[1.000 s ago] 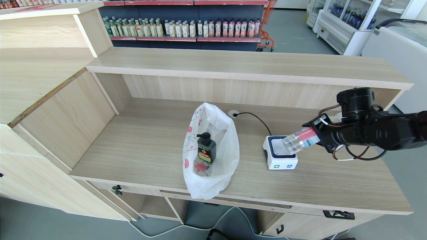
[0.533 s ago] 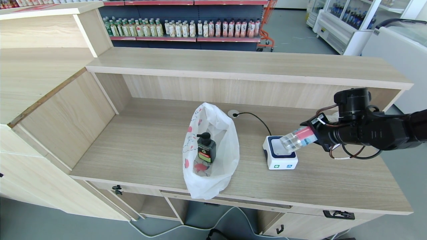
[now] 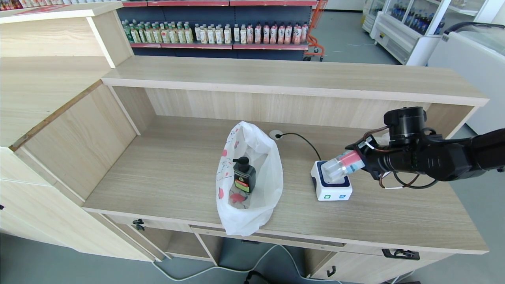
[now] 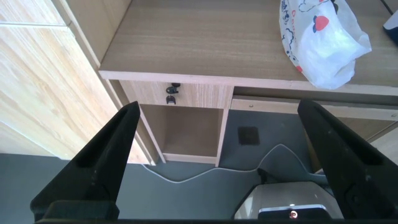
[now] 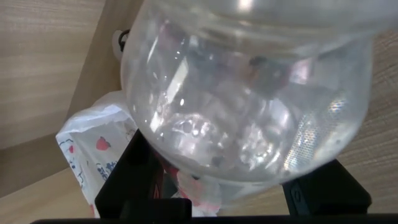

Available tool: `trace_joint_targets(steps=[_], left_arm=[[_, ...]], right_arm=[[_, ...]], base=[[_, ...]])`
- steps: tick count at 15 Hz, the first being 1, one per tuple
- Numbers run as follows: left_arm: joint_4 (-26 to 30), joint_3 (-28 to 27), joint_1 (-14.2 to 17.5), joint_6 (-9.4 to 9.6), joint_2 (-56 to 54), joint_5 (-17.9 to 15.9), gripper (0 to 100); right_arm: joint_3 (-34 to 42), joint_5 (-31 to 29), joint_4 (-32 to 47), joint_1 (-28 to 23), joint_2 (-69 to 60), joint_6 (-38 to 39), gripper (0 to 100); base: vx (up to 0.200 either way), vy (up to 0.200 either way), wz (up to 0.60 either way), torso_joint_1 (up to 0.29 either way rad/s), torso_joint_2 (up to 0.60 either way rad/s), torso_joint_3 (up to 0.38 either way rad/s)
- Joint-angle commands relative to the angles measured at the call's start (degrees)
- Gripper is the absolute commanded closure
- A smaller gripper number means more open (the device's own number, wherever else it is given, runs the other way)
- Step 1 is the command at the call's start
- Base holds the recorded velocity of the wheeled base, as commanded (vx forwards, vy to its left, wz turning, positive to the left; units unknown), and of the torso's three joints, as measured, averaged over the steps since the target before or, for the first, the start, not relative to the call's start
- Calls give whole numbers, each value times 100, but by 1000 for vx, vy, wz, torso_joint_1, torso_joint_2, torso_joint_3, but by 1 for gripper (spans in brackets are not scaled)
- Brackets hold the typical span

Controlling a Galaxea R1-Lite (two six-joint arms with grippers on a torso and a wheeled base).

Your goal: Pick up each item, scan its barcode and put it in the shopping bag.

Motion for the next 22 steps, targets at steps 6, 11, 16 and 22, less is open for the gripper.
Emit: trace_joint_targets(steps=[6, 11, 16, 22], left_arm=[[0, 0, 0, -1, -2, 0, 0], [0, 0, 0, -1, -2, 0, 0], [0, 0, 0, -1, -2, 0, 0], [0, 0, 0, -1, -2, 0, 0]], right_arm=[[-14, -34, -274, 37, 327, -26, 100], [-32, -157, -362, 99, 432, -26, 100], [-76, -157, -441, 152, 494, -26, 100], [-5, -140, -441, 152, 134, -140, 100]], base=[[0, 0, 0, 0, 0, 0], [0, 0, 0, 0, 0, 0], [0, 0, 0, 0, 0, 0], [0, 0, 0, 0, 0, 0]])
